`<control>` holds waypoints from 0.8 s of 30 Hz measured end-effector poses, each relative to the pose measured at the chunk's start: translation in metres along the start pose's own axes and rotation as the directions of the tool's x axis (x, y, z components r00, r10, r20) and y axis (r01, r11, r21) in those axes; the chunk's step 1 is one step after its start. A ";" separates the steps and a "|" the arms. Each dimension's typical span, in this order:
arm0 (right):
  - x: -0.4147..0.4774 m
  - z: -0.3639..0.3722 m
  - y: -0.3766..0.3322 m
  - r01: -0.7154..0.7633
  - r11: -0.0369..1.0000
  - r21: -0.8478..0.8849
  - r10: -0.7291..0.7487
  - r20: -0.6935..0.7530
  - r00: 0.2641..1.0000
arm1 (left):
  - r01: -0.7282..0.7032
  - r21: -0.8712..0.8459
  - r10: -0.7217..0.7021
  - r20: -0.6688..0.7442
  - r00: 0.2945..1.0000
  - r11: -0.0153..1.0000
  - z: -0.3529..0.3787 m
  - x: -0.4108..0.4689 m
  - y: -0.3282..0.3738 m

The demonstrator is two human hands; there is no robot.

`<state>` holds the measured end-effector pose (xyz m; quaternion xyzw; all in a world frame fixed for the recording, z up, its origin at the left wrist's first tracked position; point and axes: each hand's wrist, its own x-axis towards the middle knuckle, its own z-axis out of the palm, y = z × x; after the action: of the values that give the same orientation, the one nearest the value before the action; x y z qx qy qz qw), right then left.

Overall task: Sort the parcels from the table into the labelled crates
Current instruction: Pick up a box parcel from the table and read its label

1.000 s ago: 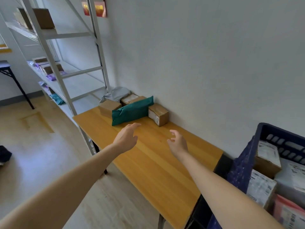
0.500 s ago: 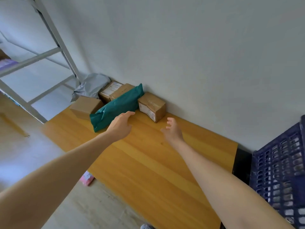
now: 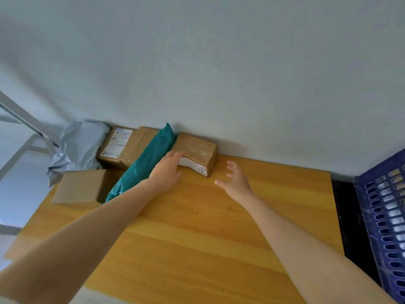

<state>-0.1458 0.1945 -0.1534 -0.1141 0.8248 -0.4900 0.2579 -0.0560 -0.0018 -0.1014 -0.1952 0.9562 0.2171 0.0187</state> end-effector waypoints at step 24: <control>0.083 0.050 -0.003 -0.081 0.996 0.030 0.084 -0.091 0.992 | -0.580 0.256 0.484 0.352 0.801 0.773 0.019 0.151 -0.026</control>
<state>-0.1888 0.1190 -0.1957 -0.0537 0.8334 -0.4944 0.2410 -0.1866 -0.0699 -0.1476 0.1236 0.9832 0.0630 0.1184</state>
